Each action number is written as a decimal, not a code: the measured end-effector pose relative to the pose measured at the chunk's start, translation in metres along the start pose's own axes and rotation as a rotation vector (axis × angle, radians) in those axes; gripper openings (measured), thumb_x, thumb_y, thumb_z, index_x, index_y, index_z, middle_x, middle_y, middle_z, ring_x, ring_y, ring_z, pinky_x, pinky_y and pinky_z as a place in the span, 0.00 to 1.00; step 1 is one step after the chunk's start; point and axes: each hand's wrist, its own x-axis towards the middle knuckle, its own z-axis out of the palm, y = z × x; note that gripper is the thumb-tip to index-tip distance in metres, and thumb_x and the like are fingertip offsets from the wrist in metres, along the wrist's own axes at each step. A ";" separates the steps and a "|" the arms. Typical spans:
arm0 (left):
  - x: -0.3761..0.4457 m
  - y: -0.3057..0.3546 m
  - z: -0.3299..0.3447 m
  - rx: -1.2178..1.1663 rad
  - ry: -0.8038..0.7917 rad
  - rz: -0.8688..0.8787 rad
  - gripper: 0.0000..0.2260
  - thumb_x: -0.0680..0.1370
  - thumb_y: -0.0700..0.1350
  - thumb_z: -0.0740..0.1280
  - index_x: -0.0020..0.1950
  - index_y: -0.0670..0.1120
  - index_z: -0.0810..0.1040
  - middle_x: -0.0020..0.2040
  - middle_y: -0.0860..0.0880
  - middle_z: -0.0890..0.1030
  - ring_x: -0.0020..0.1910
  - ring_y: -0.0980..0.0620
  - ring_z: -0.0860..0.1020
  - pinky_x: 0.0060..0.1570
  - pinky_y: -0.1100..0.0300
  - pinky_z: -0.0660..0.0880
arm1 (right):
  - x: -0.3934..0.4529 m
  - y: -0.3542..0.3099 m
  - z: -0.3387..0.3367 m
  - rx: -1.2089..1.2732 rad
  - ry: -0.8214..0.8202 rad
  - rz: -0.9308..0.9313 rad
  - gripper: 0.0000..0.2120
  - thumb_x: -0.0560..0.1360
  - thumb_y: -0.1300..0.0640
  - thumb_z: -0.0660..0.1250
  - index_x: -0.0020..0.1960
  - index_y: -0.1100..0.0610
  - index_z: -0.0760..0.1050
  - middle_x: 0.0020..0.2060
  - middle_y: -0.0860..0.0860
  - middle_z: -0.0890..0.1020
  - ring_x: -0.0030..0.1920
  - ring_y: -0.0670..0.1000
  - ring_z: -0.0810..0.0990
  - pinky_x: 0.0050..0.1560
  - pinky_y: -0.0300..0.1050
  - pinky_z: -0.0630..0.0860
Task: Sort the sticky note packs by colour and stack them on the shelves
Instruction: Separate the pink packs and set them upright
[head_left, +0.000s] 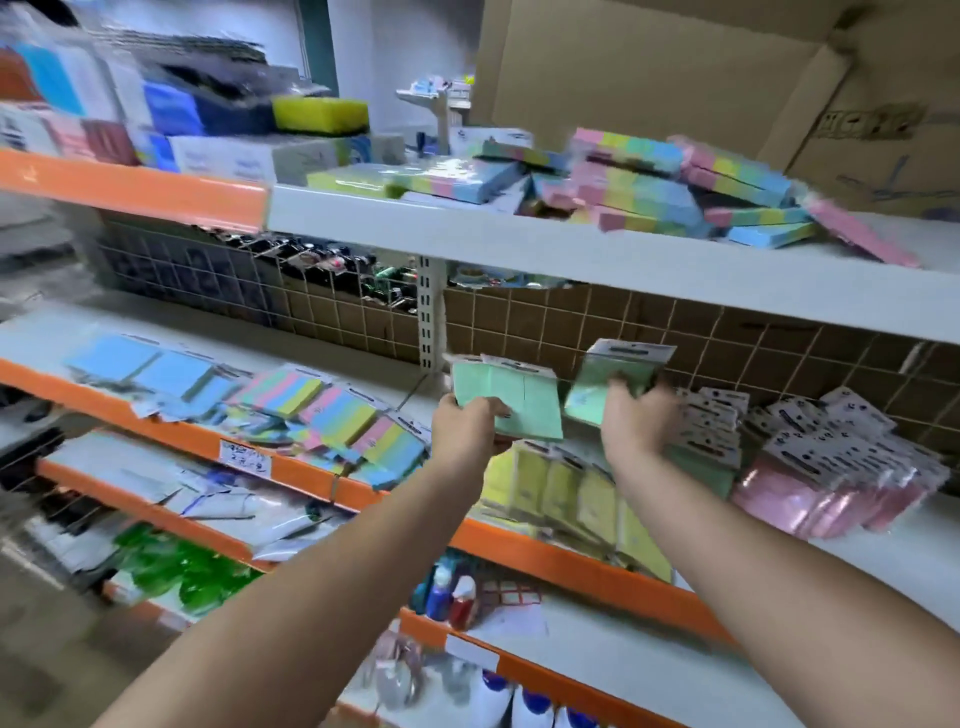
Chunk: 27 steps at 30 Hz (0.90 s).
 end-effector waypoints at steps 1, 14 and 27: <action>0.004 0.006 -0.015 0.005 0.009 0.005 0.09 0.73 0.34 0.66 0.49 0.43 0.70 0.48 0.39 0.77 0.41 0.40 0.79 0.45 0.51 0.79 | -0.011 -0.007 0.008 0.026 0.011 0.000 0.13 0.75 0.58 0.67 0.56 0.64 0.77 0.53 0.61 0.82 0.54 0.60 0.80 0.44 0.43 0.69; 0.039 0.062 -0.188 -0.026 0.004 -0.011 0.16 0.74 0.35 0.67 0.60 0.38 0.68 0.49 0.37 0.77 0.37 0.42 0.80 0.42 0.54 0.82 | -0.173 -0.040 0.147 0.113 -0.427 0.153 0.24 0.72 0.46 0.68 0.64 0.56 0.73 0.58 0.52 0.78 0.57 0.57 0.77 0.58 0.51 0.73; 0.098 0.086 -0.291 0.000 0.045 -0.012 0.12 0.74 0.38 0.69 0.54 0.41 0.70 0.49 0.41 0.77 0.40 0.43 0.81 0.42 0.56 0.81 | -0.242 -0.056 0.257 -0.029 -0.461 0.086 0.25 0.80 0.52 0.60 0.75 0.57 0.60 0.69 0.56 0.70 0.67 0.57 0.70 0.46 0.39 0.56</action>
